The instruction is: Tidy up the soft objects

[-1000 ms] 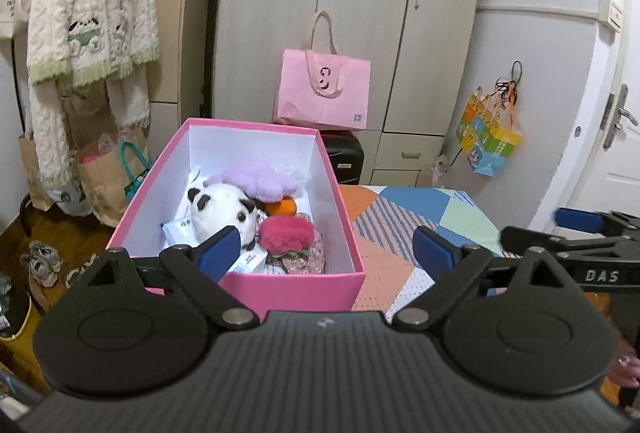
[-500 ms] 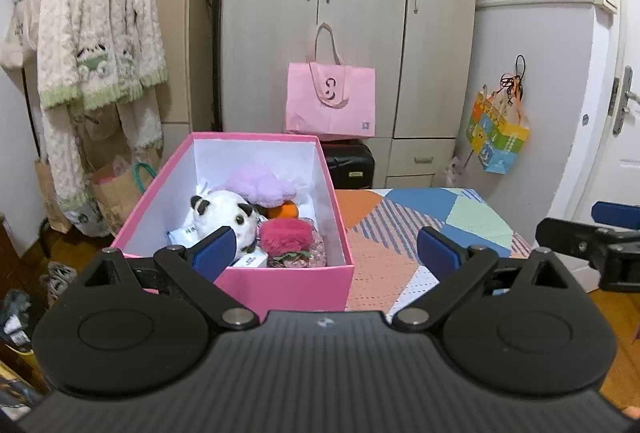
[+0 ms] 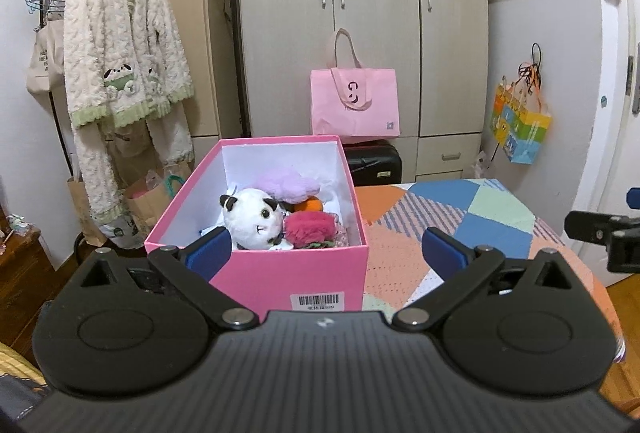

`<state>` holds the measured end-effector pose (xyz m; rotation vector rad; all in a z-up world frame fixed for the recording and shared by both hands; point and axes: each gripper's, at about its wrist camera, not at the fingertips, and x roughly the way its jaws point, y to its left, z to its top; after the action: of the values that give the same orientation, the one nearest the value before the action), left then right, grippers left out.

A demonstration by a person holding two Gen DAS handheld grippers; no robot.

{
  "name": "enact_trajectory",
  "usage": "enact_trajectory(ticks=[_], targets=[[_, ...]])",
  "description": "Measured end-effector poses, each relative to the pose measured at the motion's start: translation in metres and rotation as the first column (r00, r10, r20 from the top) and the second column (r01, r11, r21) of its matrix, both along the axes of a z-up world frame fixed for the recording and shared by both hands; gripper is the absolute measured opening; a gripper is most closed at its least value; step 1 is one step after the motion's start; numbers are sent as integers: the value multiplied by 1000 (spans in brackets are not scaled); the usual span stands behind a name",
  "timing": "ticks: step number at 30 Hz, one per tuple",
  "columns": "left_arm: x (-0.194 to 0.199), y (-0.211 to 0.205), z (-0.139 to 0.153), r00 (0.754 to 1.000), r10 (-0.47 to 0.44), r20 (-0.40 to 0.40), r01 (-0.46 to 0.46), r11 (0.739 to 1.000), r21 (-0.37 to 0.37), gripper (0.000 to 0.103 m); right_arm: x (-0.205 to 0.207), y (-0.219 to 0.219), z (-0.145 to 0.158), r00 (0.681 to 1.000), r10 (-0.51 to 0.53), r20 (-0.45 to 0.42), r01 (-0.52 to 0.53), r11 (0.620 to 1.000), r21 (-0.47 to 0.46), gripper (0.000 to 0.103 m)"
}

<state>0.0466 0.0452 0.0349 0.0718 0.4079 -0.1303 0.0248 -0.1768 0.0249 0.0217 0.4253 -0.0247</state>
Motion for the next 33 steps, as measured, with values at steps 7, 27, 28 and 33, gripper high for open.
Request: enact_trajectory(ticks=[7, 27, 28, 33], targets=[[2, -4, -2, 998, 27, -48, -27, 1000, 1, 103, -8, 2, 3, 1000, -22, 18, 23, 999, -39, 103], [-3, -6, -8, 998, 53, -42, -50, 997, 53, 103, -11, 11, 1, 999, -36, -16, 35, 996, -84, 103], [-3, -7, -9, 998, 46, -46, -43, 997, 58, 103, -11, 11, 1, 999, -32, -18, 31, 996, -79, 103], [-2, -14, -13, 998, 56, -43, -50, 991, 122, 103, -14, 14, -1, 999, -40, -6, 39, 994, -98, 103]])
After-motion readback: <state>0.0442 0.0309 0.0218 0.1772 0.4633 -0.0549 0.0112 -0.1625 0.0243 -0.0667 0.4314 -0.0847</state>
